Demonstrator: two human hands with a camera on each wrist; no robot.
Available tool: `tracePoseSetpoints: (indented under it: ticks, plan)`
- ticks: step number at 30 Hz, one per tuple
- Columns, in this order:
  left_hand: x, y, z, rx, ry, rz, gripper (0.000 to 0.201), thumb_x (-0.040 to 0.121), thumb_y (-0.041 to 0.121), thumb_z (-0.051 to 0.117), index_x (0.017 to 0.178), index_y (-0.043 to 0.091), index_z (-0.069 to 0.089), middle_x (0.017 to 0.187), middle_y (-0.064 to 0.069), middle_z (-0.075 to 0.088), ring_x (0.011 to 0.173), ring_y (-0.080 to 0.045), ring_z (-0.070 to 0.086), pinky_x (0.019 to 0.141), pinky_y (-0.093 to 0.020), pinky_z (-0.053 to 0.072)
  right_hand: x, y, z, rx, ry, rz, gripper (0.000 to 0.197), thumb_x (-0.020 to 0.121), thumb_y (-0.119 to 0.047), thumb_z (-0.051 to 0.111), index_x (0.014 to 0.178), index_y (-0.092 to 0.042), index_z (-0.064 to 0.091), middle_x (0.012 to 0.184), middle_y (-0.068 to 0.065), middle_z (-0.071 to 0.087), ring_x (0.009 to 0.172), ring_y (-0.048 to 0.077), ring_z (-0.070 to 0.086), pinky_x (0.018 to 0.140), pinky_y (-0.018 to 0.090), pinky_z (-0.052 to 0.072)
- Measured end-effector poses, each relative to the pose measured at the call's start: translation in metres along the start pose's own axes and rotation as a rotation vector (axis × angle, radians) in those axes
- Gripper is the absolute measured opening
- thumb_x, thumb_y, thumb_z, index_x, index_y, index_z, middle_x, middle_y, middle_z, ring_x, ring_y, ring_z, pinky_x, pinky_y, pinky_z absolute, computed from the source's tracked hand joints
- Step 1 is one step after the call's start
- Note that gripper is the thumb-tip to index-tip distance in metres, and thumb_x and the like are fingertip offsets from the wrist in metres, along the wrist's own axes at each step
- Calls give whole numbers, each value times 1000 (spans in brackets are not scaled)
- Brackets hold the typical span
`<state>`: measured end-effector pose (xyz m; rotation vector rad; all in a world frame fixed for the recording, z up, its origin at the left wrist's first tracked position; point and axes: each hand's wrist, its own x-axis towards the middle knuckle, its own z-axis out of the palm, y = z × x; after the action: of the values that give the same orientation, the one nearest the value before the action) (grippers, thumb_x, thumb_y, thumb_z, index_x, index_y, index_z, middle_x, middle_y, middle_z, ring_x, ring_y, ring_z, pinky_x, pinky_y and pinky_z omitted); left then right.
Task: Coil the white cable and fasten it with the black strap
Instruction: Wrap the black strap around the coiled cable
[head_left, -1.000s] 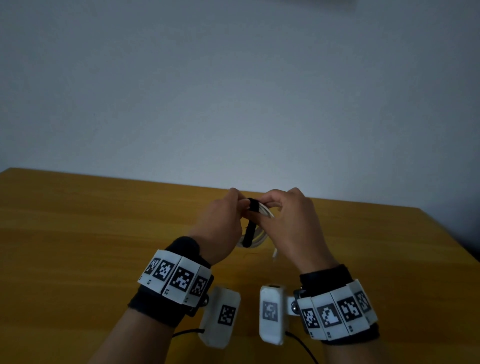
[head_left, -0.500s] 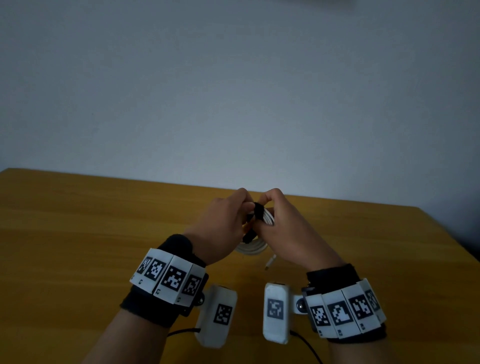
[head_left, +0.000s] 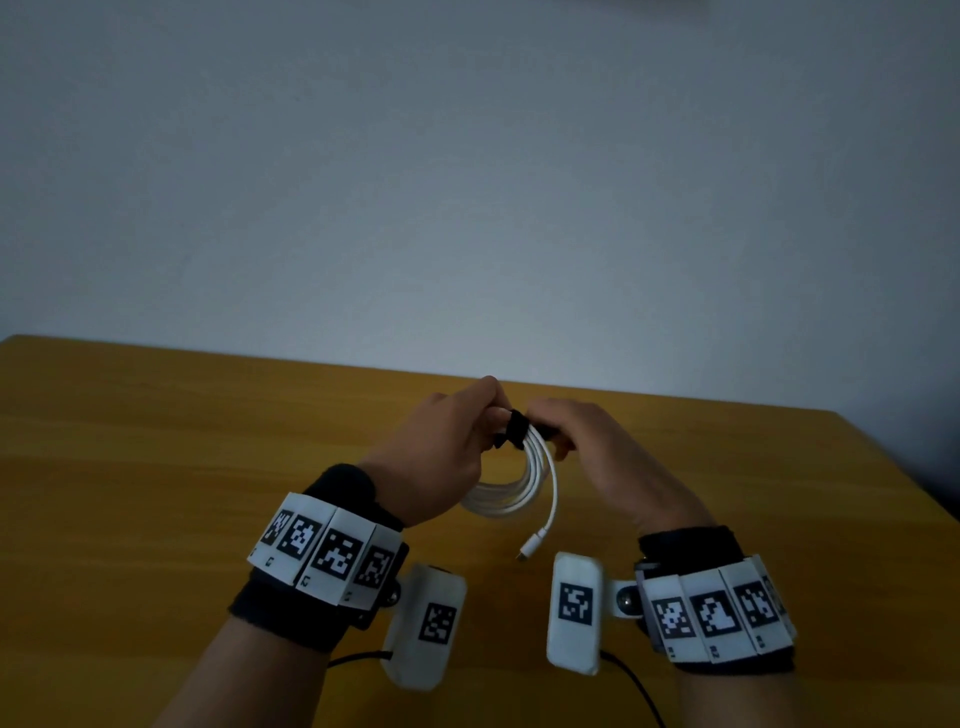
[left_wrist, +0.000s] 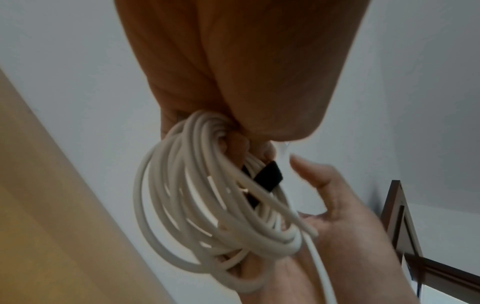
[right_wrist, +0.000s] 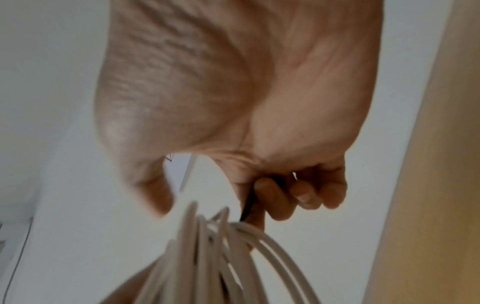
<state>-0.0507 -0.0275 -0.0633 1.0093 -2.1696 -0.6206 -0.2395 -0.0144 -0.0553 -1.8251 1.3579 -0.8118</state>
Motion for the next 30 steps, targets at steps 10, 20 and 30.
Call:
tracePoseSetpoints:
  ticks: [10,20,30]
  plan:
    - [0,-3,-2,25,16,-32,19,104,17,38,91,12,51,74,-10,60,68,-34,52,56,-42,36,7,7,2,121,230,-19,22,100,-9,62,109,-22,76,93,-2,79,84,15,76,77,27,61]
    - [3,-3,6,116,-38,-78,13,102,9,38,94,14,46,73,-4,56,55,-22,41,53,-37,33,8,-2,8,106,523,-156,27,85,-10,82,101,-29,73,80,3,73,80,7,75,77,12,56]
    - [5,-5,7,161,32,-161,13,103,12,39,93,17,46,72,7,51,57,-9,44,47,-19,30,2,-8,13,45,393,-262,11,83,-9,85,89,-19,83,82,-11,79,82,0,76,76,16,59]
